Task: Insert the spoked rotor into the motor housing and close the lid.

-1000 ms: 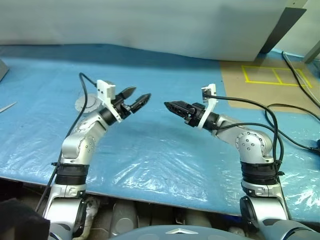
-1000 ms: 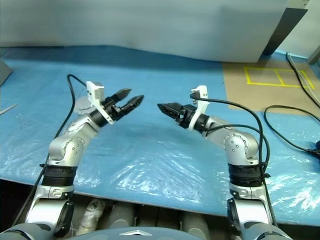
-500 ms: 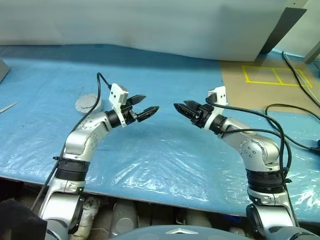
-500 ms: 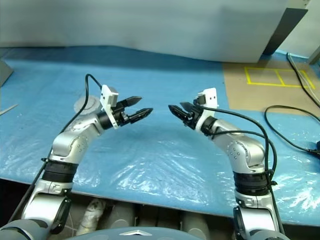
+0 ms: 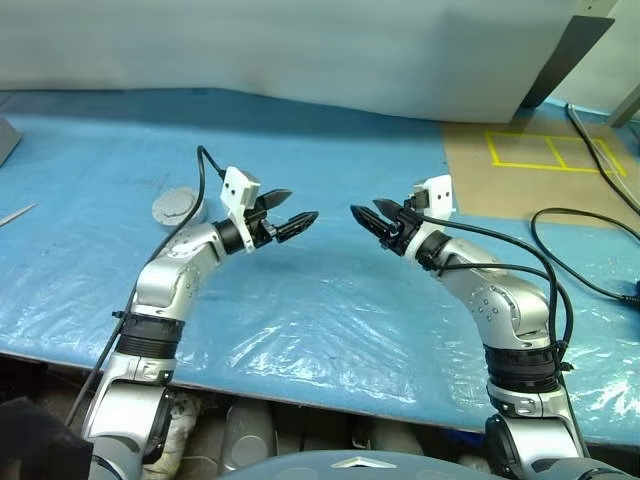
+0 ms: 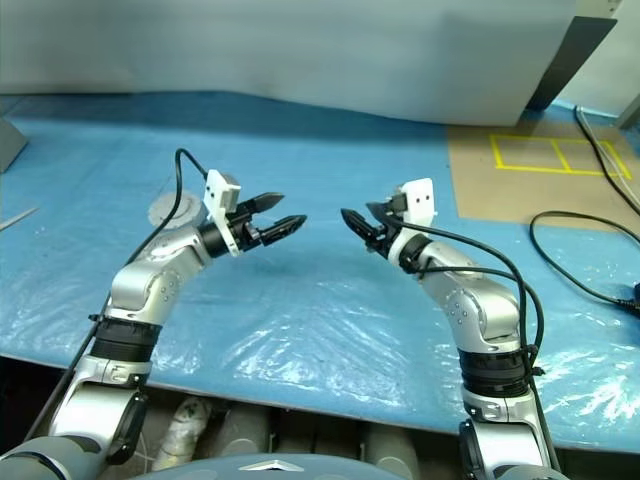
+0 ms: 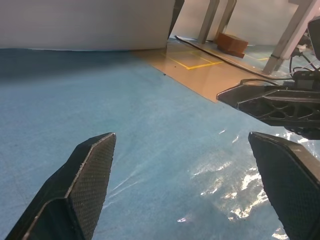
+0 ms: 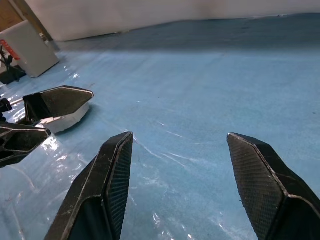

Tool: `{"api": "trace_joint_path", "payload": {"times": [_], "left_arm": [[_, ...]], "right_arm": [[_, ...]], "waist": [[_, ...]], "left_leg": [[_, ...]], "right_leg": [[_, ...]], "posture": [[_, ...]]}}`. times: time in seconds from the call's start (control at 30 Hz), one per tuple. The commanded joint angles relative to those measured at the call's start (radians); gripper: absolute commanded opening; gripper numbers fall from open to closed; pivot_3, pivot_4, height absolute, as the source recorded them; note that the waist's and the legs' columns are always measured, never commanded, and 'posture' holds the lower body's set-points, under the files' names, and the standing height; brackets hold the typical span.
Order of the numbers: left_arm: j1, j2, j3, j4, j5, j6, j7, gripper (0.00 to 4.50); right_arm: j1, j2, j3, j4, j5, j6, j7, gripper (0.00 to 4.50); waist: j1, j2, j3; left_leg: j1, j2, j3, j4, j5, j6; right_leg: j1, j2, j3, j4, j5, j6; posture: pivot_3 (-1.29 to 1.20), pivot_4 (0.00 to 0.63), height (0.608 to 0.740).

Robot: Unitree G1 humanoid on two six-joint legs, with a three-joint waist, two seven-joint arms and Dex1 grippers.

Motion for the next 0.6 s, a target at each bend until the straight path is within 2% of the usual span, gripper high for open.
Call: {"api": "trace_joint_path", "payload": {"times": [0.03,0.6], "left_arm": [[-0.034,-0.005,0.041,0.0,-0.001,-0.023,0.008,4.47],[-0.025,-0.002,0.043,0.003,0.02,-0.019,-0.001,4.47]], "right_arm": [[-0.013,0.001,-0.005,-0.016,-0.014,-0.027,0.005,3.15],[0.002,0.013,0.015,-0.028,-0.064,-0.047,0.014,3.15]], "waist": [[0.0,0.0,0.0],[0.0,0.0,0.0]], "left_leg": [[0.0,0.0,0.0,0.0,0.0,0.0],[0.0,0.0,0.0,0.0,0.0,0.0]], "right_leg": [[0.0,0.0,0.0,0.0,0.0,0.0],[0.0,0.0,0.0,0.0,0.0,0.0]], "posture": [[0.0,0.15,0.74],[0.0,0.15,0.74]]}}
